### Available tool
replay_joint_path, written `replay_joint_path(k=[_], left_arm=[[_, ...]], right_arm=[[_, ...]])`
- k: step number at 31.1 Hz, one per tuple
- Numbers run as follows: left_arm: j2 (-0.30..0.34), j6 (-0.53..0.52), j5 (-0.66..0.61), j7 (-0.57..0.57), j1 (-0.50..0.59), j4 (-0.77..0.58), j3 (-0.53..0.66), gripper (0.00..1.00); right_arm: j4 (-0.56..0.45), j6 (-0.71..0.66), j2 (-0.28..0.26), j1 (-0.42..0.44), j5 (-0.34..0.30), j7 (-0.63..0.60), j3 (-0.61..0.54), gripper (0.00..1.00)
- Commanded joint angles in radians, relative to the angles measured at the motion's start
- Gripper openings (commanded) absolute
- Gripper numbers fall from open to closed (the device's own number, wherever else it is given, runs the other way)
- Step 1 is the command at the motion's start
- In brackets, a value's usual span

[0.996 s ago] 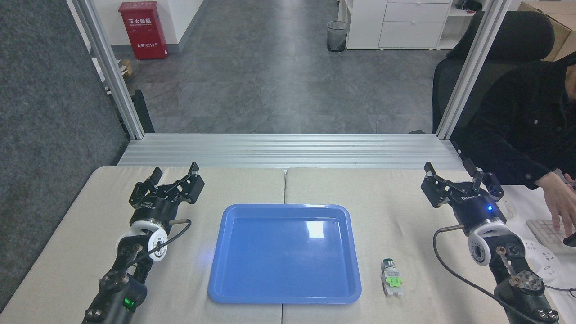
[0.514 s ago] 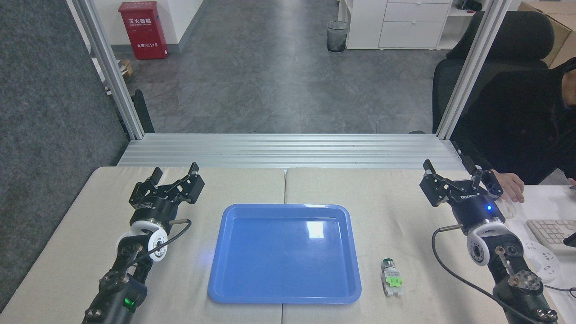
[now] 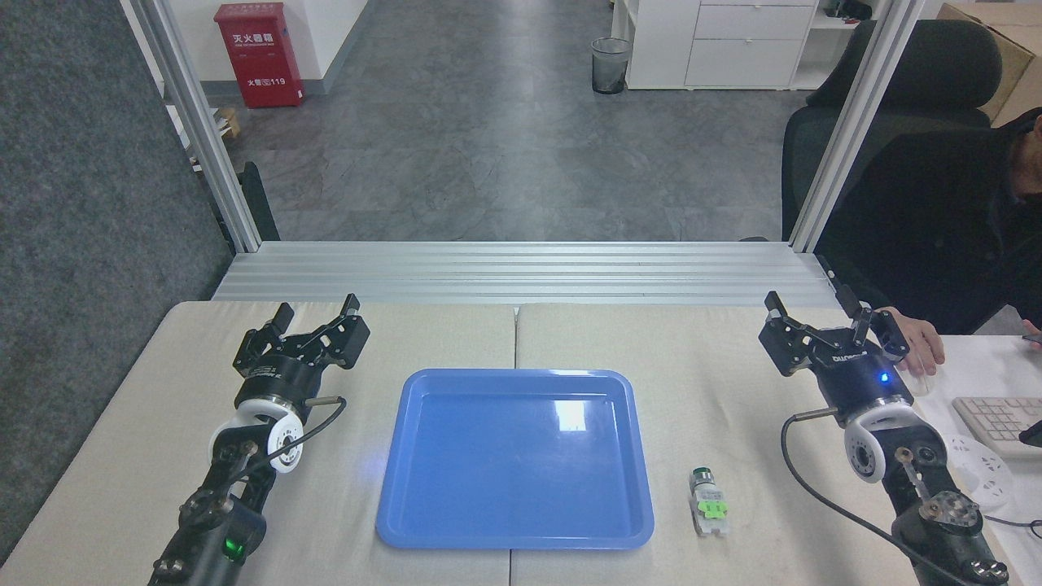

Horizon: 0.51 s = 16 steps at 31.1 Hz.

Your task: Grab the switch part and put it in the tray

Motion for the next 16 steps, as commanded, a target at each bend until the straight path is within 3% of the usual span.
replay_joint_path(k=[1, 16], left_arm=[[0.000, 0.000, 0.000, 0.001, -0.001, 0.000, -0.001, 1.00], [0.000, 0.000, 0.000, 0.001, 0.000, 0.000, 0.000, 1.00]], right_arm=[[0.000, 0.001, -0.001, 0.001, 0.000, 0.000, 0.001, 0.99], [-0.002, -0.003, 0.005, 0.013, -0.001, 0.002, 0.011, 0.99]])
